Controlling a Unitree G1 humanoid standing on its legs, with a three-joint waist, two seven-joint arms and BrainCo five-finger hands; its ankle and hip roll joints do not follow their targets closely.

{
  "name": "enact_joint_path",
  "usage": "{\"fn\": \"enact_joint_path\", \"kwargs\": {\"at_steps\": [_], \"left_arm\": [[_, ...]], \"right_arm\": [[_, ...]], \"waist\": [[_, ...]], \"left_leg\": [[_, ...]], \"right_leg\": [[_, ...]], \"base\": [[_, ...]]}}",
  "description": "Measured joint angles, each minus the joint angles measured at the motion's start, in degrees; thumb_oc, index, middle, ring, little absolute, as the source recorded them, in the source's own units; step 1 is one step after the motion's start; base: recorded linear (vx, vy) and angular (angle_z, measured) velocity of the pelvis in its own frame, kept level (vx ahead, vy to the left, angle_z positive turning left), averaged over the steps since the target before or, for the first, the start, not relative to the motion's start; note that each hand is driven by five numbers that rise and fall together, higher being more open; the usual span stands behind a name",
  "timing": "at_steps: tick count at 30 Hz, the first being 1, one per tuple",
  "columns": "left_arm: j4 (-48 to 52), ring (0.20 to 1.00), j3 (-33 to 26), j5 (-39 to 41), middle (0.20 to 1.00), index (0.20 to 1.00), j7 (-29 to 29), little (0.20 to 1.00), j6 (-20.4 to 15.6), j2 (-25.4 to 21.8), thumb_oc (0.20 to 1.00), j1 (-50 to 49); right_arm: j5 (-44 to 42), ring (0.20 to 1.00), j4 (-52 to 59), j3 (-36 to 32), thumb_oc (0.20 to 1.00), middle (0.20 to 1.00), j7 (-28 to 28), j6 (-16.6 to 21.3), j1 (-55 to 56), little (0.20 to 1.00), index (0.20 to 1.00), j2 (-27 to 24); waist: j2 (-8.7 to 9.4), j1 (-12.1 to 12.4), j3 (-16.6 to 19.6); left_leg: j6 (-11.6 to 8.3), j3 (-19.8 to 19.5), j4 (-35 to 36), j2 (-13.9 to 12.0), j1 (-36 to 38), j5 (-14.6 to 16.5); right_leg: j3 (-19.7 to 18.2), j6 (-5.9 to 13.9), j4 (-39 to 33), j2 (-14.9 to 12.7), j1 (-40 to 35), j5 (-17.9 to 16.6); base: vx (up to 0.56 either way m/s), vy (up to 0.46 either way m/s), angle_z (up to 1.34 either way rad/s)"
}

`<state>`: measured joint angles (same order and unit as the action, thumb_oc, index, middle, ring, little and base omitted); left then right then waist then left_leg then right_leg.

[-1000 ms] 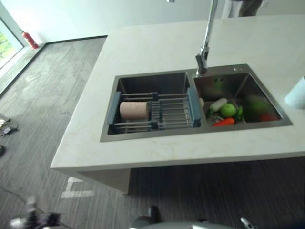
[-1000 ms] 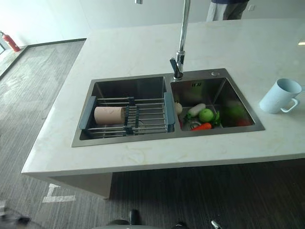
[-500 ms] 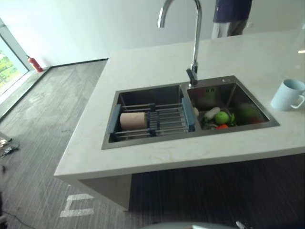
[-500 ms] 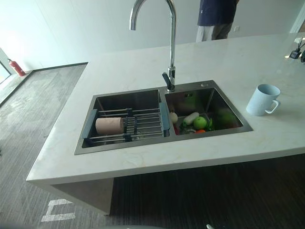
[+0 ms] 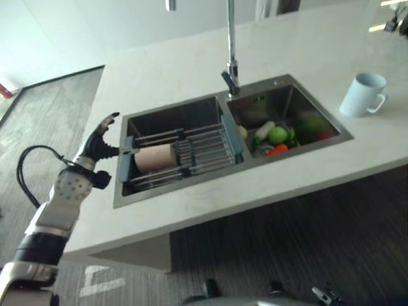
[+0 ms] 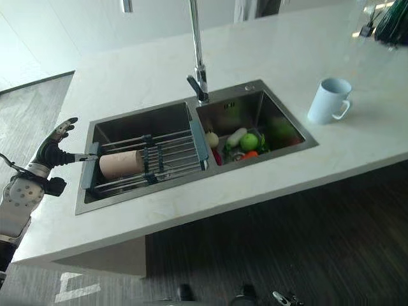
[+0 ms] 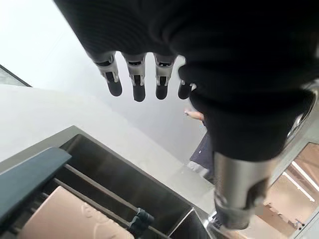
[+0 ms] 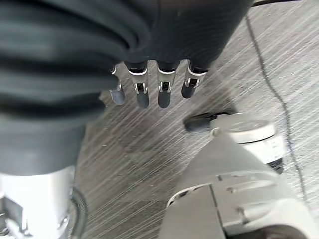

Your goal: Place the dishes in the dishwasher.

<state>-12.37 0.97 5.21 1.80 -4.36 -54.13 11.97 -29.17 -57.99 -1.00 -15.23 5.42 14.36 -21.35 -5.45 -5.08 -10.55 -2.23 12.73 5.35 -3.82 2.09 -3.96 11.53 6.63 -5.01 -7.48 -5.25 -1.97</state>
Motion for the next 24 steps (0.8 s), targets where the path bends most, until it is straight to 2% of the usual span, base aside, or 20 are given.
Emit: {"fn": "enact_joint_path", "kwargs": {"at_steps": [3,7,10,13,19,24], "left_arm": [[0.21,1.0,-0.47,-0.46,1.0,1.0,-1.33,1.0,0.55,-1.57,1.0,0.01],[0.31,1.0,-0.25,-7.03,1.0,1.0,-1.7,1.0,0.44,-1.66,1.0,0.03],[0.27,1.0,1.18,-8.82,1.0,1.0,-0.37,1.0,-0.14,-2.77,1.0,1.41],[0.73,1.0,3.62,-12.22,1.0,1.0,-1.36,1.0,-1.92,-4.45,1.0,4.99],[1.16,1.0,5.1,-15.48,1.0,1.0,-4.12,1.0,-3.29,-6.92,1.0,5.31],[1.05,1.0,5.8,-15.7,1.0,1.0,-3.05,1.0,-4.69,-7.28,1.0,5.41]], "right_arm": [[1.18,1.0,0.1,-0.07,1.0,1.0,-0.76,0.15,0.6,1.0,1.0,-0.27],[2.17,1.0,0.55,0.13,1.0,1.0,-0.62,0.06,0.22,1.0,1.0,0.0],[2.11,1.0,1.1,0.18,1.0,1.0,-0.59,0.05,-0.37,1.0,1.0,-0.31],[2.0,1.0,1.28,-0.01,1.0,1.0,-0.64,-0.04,-3.2,1.0,1.0,-1.74],[2.0,1.0,1.82,-0.17,1.0,1.0,-0.81,-0.25,-3.22,1.0,1.0,-2.27],[2.0,1.0,2.23,-0.15,1.0,1.0,-1.24,-1.01,-3.17,1.0,1.0,-2.28]], "waist": [[0.92,-0.34,-0.7],[2.27,-0.22,-1.28],[1.98,0.04,-2.1],[1.37,-0.03,-5.17],[0.83,-0.09,-6.03],[0.69,-0.17,-6.09]], "left_leg": [[0.01,0.11,-0.01,-0.05,0.65,0.09],[0.06,0.3,0.0,-0.04,-0.19,0.03],[0.5,0.21,-0.04,0.09,-3.05,-0.82],[0.87,0.1,-0.36,0.19,-4.94,-2.02],[0.81,-0.06,-0.35,0.12,-3.92,-1.97],[0.78,-0.18,-0.35,0.17,-3.86,-1.99]], "right_leg": [[0.02,0.01,0.0,0.08,-0.65,0.02],[-0.1,0.05,-0.03,-0.03,0.73,-0.2],[-0.28,0.12,0.0,-0.11,3.39,-1.0],[-0.26,0.0,0.0,-0.15,4.98,-2.22],[-0.1,-0.01,-0.01,-0.07,3.86,-2.02],[0.03,-0.02,-0.01,-0.13,3.72,-2.01]], "base": [[0.1,0.032,-0.03],[-0.06,0.072,-0.02],[-0.12,0.053,0.01],[-0.01,0.007,0.01],[0.02,0.014,0.01],[0.0,0.041,0.02]]}}
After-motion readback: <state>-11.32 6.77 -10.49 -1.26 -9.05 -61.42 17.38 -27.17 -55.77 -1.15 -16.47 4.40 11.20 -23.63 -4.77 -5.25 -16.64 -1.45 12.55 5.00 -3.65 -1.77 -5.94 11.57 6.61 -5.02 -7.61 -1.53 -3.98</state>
